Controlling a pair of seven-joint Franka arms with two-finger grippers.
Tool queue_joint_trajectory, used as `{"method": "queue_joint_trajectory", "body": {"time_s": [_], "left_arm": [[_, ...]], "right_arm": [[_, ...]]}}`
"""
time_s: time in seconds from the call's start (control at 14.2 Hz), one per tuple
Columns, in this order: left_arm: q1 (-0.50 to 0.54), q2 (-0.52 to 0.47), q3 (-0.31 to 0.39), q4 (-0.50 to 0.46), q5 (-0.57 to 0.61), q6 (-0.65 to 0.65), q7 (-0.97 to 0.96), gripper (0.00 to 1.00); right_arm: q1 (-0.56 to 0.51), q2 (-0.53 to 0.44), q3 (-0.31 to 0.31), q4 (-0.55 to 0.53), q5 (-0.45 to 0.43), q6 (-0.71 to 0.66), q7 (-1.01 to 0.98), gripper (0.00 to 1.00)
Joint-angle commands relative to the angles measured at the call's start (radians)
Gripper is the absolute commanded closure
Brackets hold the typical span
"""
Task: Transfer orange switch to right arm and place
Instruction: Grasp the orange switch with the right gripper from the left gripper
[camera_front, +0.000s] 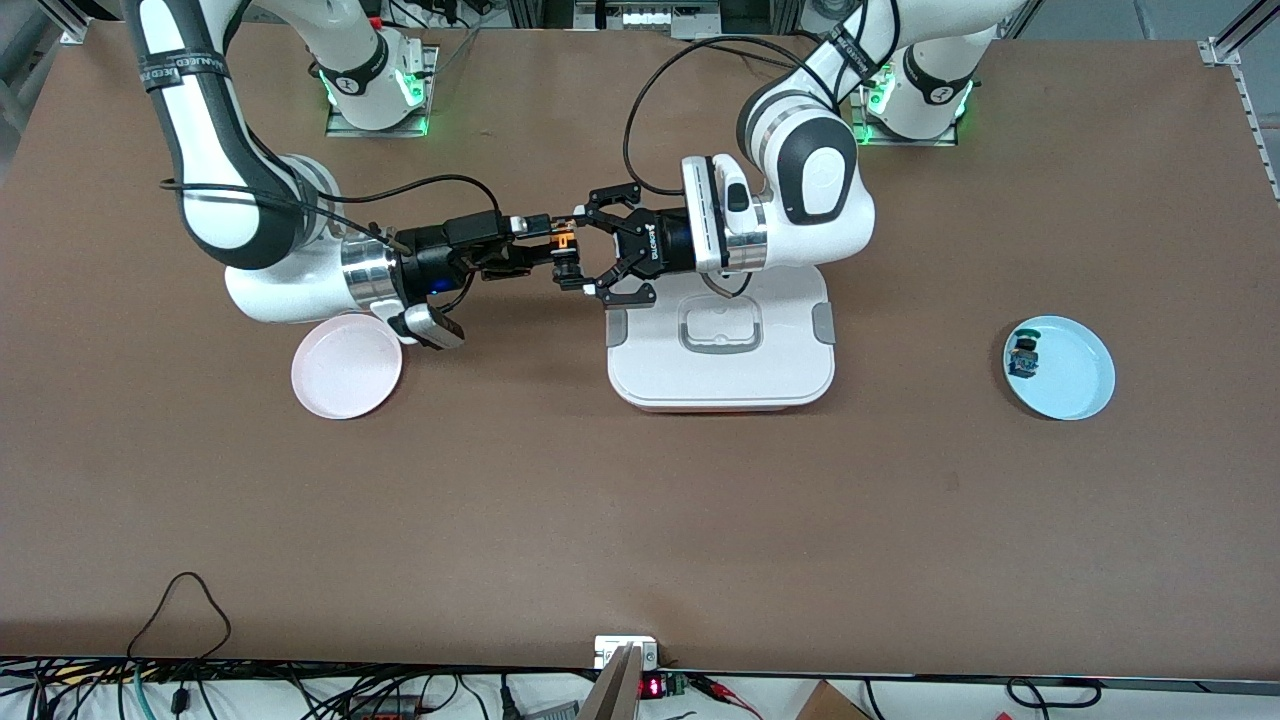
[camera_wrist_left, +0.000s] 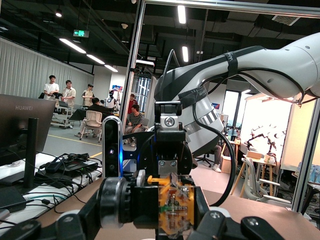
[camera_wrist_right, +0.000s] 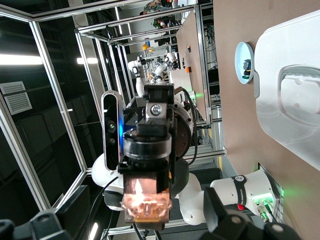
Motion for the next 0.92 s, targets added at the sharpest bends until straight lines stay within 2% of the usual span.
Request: {"method": "queue_joint_trajectory", "body": {"time_s": [0.0, 0.21, 0.42, 0.49, 0.56, 0.7, 0.85], "left_arm": [[-0.014, 0.01, 0.005, 0.018, -0.038, 0.005, 0.04, 0.79], [-0.014, 0.01, 0.005, 0.019, -0.038, 0.005, 0.04, 0.79], [-0.012, 0.01, 0.005, 0.019, -0.038, 0.005, 0.04, 0.79], [-0.014, 0.01, 0.005, 0.019, -0.038, 0.005, 0.04, 0.79], [-0.014, 0.01, 0.005, 0.019, -0.038, 0.005, 0.04, 0.79], [-0.014, 0.01, 0.005, 0.019, -0.038, 0.005, 0.04, 0.79], [-0.014, 0.01, 0.006, 0.019, -0.032, 0.005, 0.04, 0.78]], "right_arm": [[0.011, -0.006, -0.006, 0.009, -0.012, 0.014, -0.013, 0.0], [0.025, -0.006, -0.006, 0.011, -0.012, 0.057, -0.016, 0.07], [0.028, -0.011, -0.006, 0.012, -0.013, 0.068, -0.033, 0.35], [0.028, -0.016, -0.007, 0.011, -0.01, 0.068, -0.062, 0.5], [0.027, -0.016, -0.007, 0.011, -0.01, 0.066, -0.059, 0.71], [0.025, -0.016, -0.006, 0.009, -0.009, 0.066, -0.067, 0.94], [0.026, -0.02, -0.006, 0.011, -0.007, 0.068, -0.064, 1.0]]}}
